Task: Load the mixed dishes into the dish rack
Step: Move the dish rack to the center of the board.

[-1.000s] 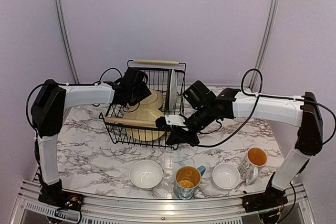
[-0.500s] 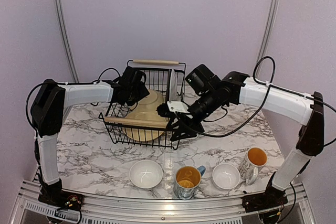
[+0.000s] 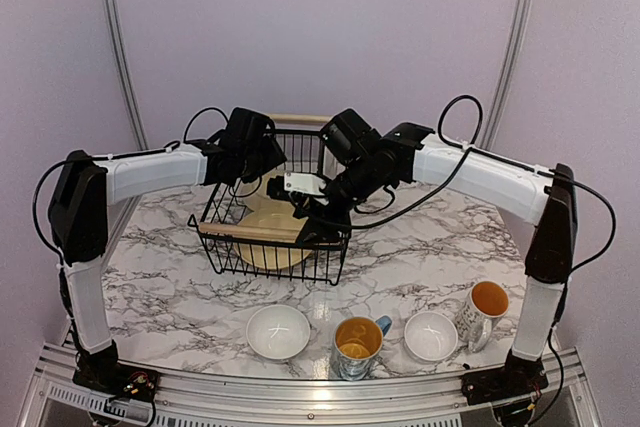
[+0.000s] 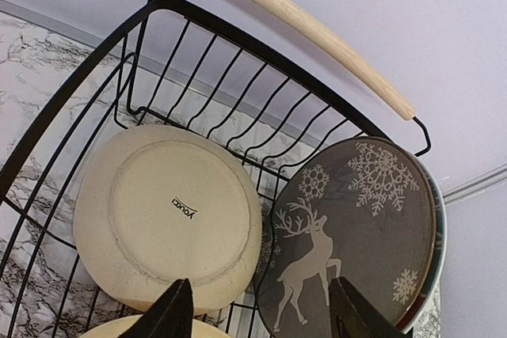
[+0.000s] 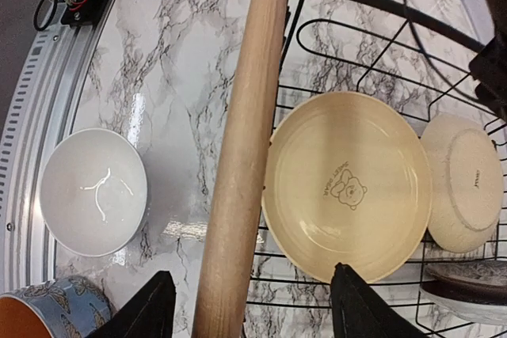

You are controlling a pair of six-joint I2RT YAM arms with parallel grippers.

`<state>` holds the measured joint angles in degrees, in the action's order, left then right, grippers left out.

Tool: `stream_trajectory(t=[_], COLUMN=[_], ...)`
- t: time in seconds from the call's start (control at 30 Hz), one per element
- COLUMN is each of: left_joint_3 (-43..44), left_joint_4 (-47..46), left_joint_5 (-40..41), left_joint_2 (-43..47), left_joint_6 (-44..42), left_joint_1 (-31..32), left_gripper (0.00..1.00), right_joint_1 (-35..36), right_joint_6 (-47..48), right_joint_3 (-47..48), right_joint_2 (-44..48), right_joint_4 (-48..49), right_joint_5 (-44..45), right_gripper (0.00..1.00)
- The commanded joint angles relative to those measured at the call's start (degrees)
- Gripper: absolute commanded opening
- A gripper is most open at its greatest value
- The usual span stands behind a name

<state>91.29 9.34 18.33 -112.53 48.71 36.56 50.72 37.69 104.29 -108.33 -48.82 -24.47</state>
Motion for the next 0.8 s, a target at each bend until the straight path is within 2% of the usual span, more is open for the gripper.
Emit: stream_trajectory(t=[0.0, 0.1, 0.13, 0.2, 0.3, 0.47, 0.63, 0.77], left_joint_3=[0.6, 1.9, 2.4, 3.9, 5.8, 6.1, 10.5, 9.8], left_joint_4=[0.7, 1.3, 1.8, 3.6, 8.1, 9.7, 16.9, 19.0], left_joint_5=[0.5, -0.6, -0.6, -0.7, -1.0, -0.7, 2.3, 2.8], left_joint_2=[0.0, -2.2, -2.8, -4.0, -6.4, -9.1, -13.4, -14.0], left_joint_6=[0.7, 1.2, 1.5, 2.2, 5.4, 7.8, 8.9, 12.4], left_joint_1=[0.4, 0.5, 0.6, 0.8, 1.3, 1.9, 1.9, 1.5], left_gripper=[0.61, 0.61, 0.61, 0.61, 0.60, 0.61, 0.61, 0.62], right_joint_1=[2.1, 2.1, 2.1, 1.9, 1.9, 2.0, 2.8, 5.2], right_joint_6=[-0.2, -0.6, -0.7, -0.6, -0.4, 0.6, -1.5, -2.6], right_joint_3=[-1.7, -2.5, -2.6, -3.5, -5.3, -8.5, -10.2, -7.6], right_joint_2=[-0.4, -0.8, -0.7, -0.2, 1.5, 4.4, 5.9, 2.3], right_joint_4=[-3.3, -3.6, -3.8, -3.9, -3.3, -3.7, 0.1, -0.4], right_joint_5=[2.0, 3.2, 3.3, 3.3, 3.3, 1.1, -1.8, -2.6], right_gripper=[0.65, 0.53, 0.47, 0.29, 0.12, 0.06, 0.09, 0.11])
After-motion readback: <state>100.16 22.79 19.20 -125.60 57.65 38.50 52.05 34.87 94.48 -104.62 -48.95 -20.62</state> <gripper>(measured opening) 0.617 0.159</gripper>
